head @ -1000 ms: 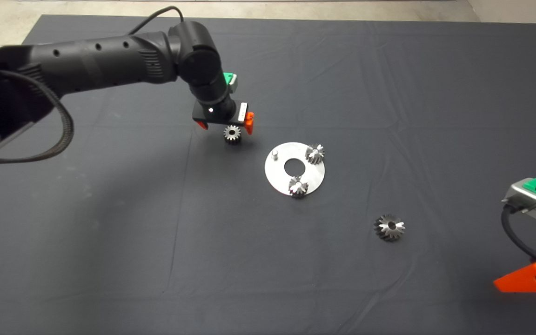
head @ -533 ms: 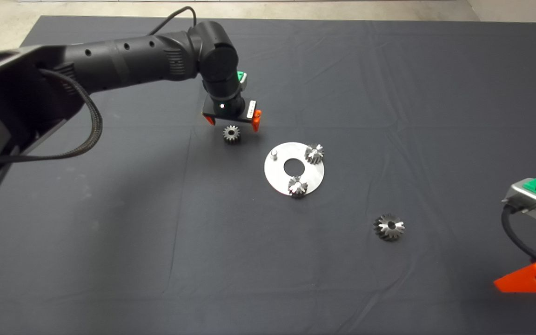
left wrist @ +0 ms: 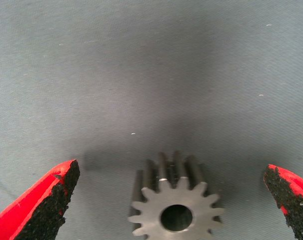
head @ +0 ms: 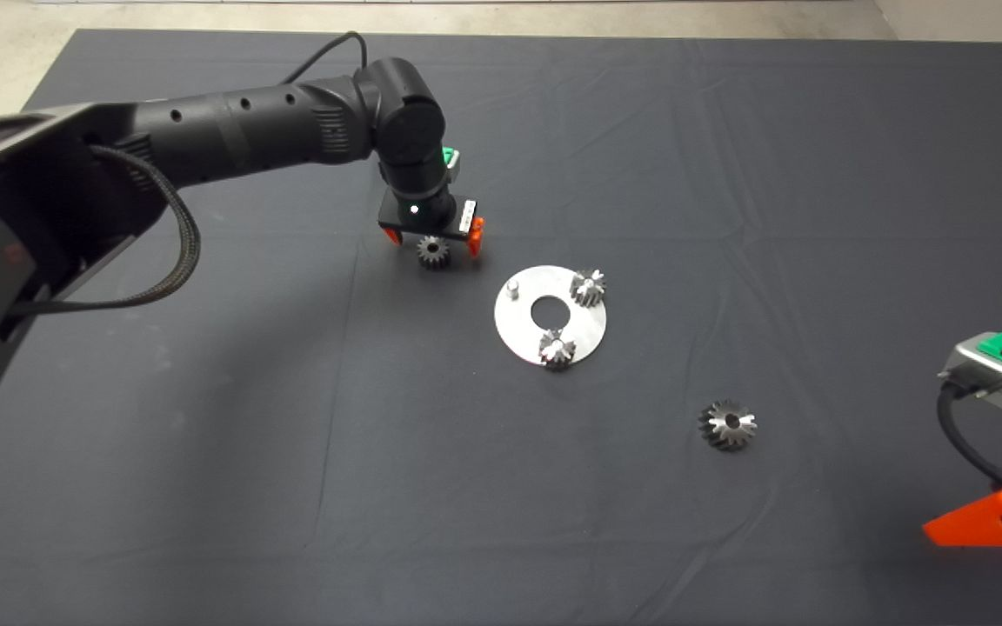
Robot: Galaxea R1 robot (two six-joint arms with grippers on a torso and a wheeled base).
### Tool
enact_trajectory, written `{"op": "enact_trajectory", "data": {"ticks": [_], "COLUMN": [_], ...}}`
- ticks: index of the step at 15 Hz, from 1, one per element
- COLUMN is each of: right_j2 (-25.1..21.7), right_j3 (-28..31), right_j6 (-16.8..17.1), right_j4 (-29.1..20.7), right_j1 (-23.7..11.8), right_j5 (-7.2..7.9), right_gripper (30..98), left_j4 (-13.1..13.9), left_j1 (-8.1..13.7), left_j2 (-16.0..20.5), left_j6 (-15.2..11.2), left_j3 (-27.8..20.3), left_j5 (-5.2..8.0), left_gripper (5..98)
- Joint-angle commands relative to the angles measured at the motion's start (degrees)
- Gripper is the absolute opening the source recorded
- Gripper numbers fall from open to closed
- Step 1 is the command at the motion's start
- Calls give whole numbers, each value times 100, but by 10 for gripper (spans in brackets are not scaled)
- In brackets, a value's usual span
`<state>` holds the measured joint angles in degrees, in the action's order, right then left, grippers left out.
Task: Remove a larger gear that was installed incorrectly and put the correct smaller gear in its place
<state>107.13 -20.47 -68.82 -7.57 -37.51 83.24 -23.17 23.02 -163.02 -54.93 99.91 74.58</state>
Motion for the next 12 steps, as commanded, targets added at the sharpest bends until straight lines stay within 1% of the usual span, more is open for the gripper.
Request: {"op": "enact_trajectory", "data": {"ticks": [1, 2, 3, 4, 5, 6, 7, 9, 11, 12], "right_j2": [-38, -38, -47, -47, -47, -47, -47, -38, -38, -38], "right_j3": [27, 27, 27, 27, 31, 27, 27, 27, 27, 27], "right_j6": [-18, -18, -18, -18, -18, -18, -18, -18, -18, -18], "right_j4": [-219, -219, -219, -219, -219, -219, -219, -219, -219, -219], "right_j1": [-108, -108, -108, -108, -108, -108, -108, -108, -108, -108], "right_j5": [-9, -9, -9, -9, -9, -7, -9, -9, -9, -9], "right_gripper": [780, 780, 780, 780, 780, 780, 780, 780, 780, 780], "left_j4": [-3, -3, 6, 6, 6, 6, 6, 6, 23, 41], "left_j1": [45, 45, 45, 45, 45, 45, 45, 45, 45, 45], "left_j2": [27, 38, 46, 46, 46, 38, 29, 38, 11, -6], "left_j6": [149, 149, 149, 149, 149, 149, 149, 149, 149, 149], "left_j3": [-9, -9, -9, -17, -17, -17, -17, -12, -17, -17], "left_j5": [97, 150, 197, 215, 223, 249, 260, 264, 261, 259], "left_gripper": [927, 897, 896, 894, 854, 844, 844, 797, 789, 752]}}
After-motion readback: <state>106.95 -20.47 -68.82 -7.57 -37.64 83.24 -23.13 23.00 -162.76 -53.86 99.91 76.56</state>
